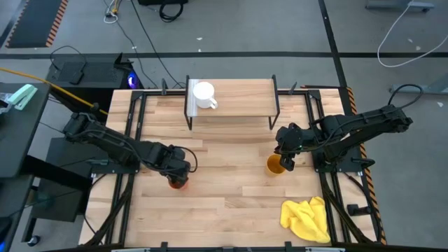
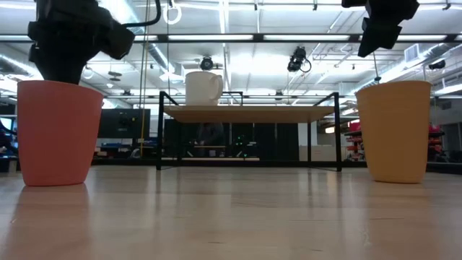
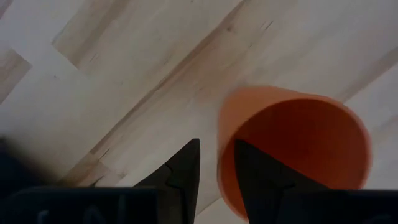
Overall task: Stack small to large cups/mugs on shelf
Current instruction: Put the orange cup on the shelf
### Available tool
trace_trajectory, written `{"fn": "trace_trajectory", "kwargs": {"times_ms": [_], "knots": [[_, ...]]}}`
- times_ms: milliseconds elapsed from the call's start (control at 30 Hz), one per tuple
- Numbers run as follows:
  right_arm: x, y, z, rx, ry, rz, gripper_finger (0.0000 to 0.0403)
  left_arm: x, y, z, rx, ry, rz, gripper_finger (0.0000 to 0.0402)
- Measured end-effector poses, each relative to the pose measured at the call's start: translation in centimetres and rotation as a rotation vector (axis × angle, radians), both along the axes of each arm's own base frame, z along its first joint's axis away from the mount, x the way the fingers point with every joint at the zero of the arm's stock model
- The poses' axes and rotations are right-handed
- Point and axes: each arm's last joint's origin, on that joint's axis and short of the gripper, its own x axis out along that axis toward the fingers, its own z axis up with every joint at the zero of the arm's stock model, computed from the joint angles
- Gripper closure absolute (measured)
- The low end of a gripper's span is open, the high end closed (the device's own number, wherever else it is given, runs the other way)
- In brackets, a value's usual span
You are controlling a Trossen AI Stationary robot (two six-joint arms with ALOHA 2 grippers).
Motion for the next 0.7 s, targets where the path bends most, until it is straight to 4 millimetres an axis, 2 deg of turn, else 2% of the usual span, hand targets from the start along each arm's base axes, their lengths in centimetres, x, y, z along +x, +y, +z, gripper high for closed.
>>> {"fn": "trace_trajectory", "kwargs": {"times_ms": [267, 600, 700], "knots": [[0.0, 0.0, 0.0, -0.004, 0.0, 0.006, 0.0342, 0.0, 0.4, -1.3, -0.063, 0.01, -0.014, 0.0312], [0.0, 0.0, 0.0, -0.01, -0.001, 0.004, 0.0342, 0.7, 1.2, -0.6, -0.074, -0.026, -0.004, 0.0388], [0.0, 0.0, 0.0, -0.013, 0.0, 0.008, 0.0342, 0.8, 1.4, -0.6, -0.072, -0.023, 0.0, 0.0388]]}}
